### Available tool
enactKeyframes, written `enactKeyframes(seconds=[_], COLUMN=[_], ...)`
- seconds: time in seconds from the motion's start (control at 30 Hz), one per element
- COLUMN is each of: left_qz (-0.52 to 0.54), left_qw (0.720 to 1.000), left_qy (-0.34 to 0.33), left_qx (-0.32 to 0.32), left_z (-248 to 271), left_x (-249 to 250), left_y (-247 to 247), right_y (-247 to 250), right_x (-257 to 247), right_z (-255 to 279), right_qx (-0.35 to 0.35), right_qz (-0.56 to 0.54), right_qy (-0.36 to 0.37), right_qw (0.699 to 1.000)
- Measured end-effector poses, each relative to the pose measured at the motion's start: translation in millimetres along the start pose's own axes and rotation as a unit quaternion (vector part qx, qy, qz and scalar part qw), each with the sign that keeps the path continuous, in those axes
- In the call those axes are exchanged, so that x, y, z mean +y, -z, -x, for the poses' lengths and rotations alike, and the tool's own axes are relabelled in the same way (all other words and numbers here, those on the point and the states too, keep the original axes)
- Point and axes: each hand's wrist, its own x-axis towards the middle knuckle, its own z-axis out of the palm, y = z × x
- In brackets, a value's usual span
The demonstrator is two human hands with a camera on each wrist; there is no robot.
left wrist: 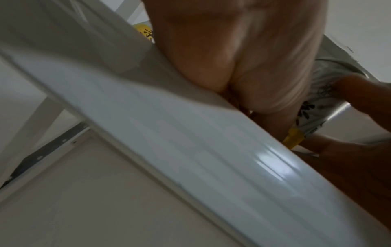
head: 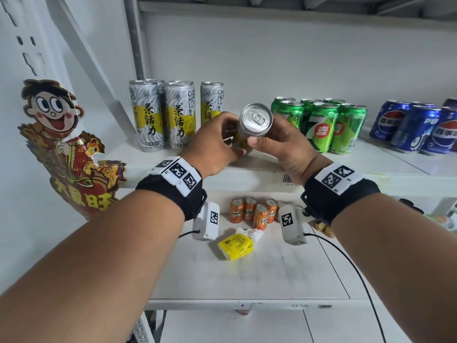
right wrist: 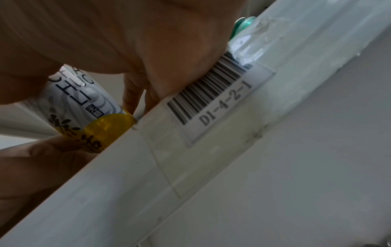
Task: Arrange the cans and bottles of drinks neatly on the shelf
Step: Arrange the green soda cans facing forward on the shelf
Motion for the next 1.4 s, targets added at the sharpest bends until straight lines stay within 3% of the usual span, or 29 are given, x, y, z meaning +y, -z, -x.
enactKeyframes(seconds=[0.27, 0.47, 0.7, 0.87, 1.03, 1.4], left_qz=[-0.007, 0.04, -0.004, 0.002, 0.071, 0.023], left_qw=[1.0, 0.998, 0.998, 0.998, 0.993, 0.997], left_qy=[0.022, 0.036, 0.032, 0.054, 0.049, 0.038], left_qx=[0.015, -0.016, 0.057, 0.025, -0.085, -0.065], left_z=[1, 4, -3, -5, 2, 7], left_x=[7, 11, 2, 1, 6, 16], left_y=[0, 1, 2, 2, 4, 0], right_y=[-1, 3, 2, 1, 4, 6], right_x=[-3, 1, -1, -1, 0, 3], right_z=[-2, -6, -7, -7, -9, -4], right_qx=[0.024, 0.03, 0.03, 0.048, 0.077, 0.059], right_qz=[-0.039, -0.03, -0.009, -0.014, -0.065, -0.017], right_qy=[-0.01, -0.025, -0.067, -0.065, -0.077, -0.026], right_qw=[0.999, 0.999, 0.997, 0.997, 0.992, 0.998])
